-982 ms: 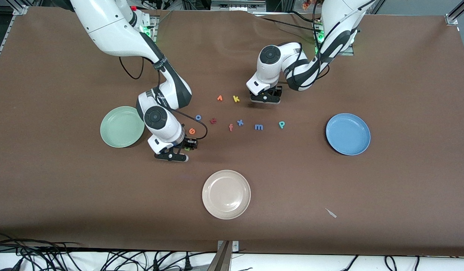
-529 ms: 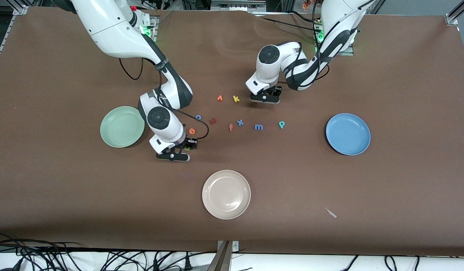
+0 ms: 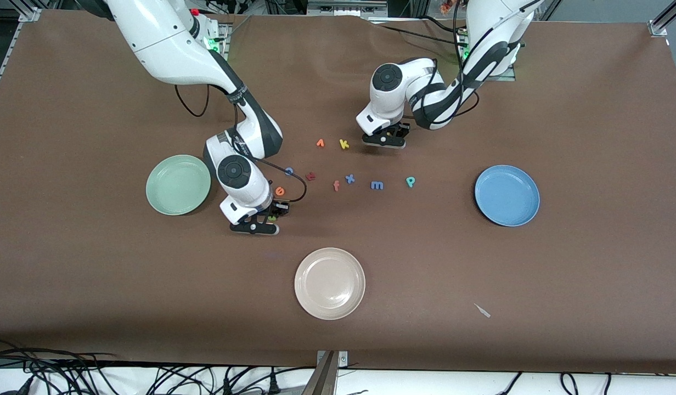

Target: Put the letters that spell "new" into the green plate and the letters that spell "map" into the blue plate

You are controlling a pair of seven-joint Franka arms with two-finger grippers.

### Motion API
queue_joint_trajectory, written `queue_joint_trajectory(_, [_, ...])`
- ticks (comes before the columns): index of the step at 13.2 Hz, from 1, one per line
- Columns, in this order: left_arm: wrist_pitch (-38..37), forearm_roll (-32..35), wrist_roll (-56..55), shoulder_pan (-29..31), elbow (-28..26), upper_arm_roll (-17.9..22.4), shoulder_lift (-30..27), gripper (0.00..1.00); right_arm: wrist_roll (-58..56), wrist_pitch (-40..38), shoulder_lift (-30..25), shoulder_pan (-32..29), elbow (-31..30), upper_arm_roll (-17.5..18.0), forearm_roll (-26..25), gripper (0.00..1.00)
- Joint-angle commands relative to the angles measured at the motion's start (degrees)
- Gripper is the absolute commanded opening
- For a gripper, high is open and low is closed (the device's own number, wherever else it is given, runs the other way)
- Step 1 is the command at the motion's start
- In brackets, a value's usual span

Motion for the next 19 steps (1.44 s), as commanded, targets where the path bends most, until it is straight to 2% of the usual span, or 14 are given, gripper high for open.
queue_joint_trajectory(1, [-1.8,-1.2,0.8,0.6,0.5,-0.5,1.3,0.42,-1.1,-4.7,-4.0,0.0,0.7,-1.6,-1.0,0.16])
queue_joint_trajectory(3, [-1.8,-1.2,0.7,0.6,1.8,-0.4,2.6,0.37,-6.4,-11.8,-8.0,-0.2,0.6,-4.1,-0.8,0.16])
queue_joint_trajectory(5, [-1.8,-1.1,0.7,0.7,2.1,-0.4,2.9,0.23,-15.1,-18.2,-11.9,-0.3,-1.0,-7.2,-0.3,0.17])
queue_joint_trajectory(7, [-1.9,-1.1,0.7,0.8,2.5,-0.4,2.7,0.08,-21.0,-19.0,-17.0,-0.4,-6.8,-10.1,0.0,0.17])
queue_joint_trajectory(9, [-4.6,-1.2,0.7,1.5,4.0,-0.5,2.5,0.02,-24.9,-18.9,-21.5,-0.4,-13.2,-13.3,0.3,0.17])
queue_joint_trajectory(10, [-7.6,-1.5,0.9,1.7,6.0,-0.5,2.6,0.01,-26.8,-18.1,-23.4,-0.4,-17.1,-15.0,0.6,0.17])
queue_joint_trajectory(12, [-11.3,-7.3,6.0,1.7,8.8,-0.5,2.5,0.01,-30.3,-11.3,-26.2,-0.4,-26.0,-17.7,0.8,0.17])
queue_joint_trajectory(14, [-15.3,-10.0,8.4,1.8,12.8,-0.5,2.8,0.01,-32.9,-2.6,-26.7,-0.5,-33.4,-19.7,0.8,0.17])
queue_joint_trajectory(16, [-17.2,-11.1,9.4,3.2,16.1,-0.4,3.1,0.01,-32.8,4.7,-25.0,-0.5,-37.6,-20.6,0.8,0.19])
queue_joint_trajectory(17, [-18.8,-11.3,12.2,4.8,17.4,-0.3,3.2,0.01,-32.8,5.7,-24.4,-0.8,-38.1,-21.3,0.8,0.27])
queue_joint_trajectory(19, [-24.6,-12.9,18.3,8.6,21.9,-0.3,3.1,0.01,-32.2,5.5,-24.3,-0.9,-37.9,-21.4,0.8,1.0])
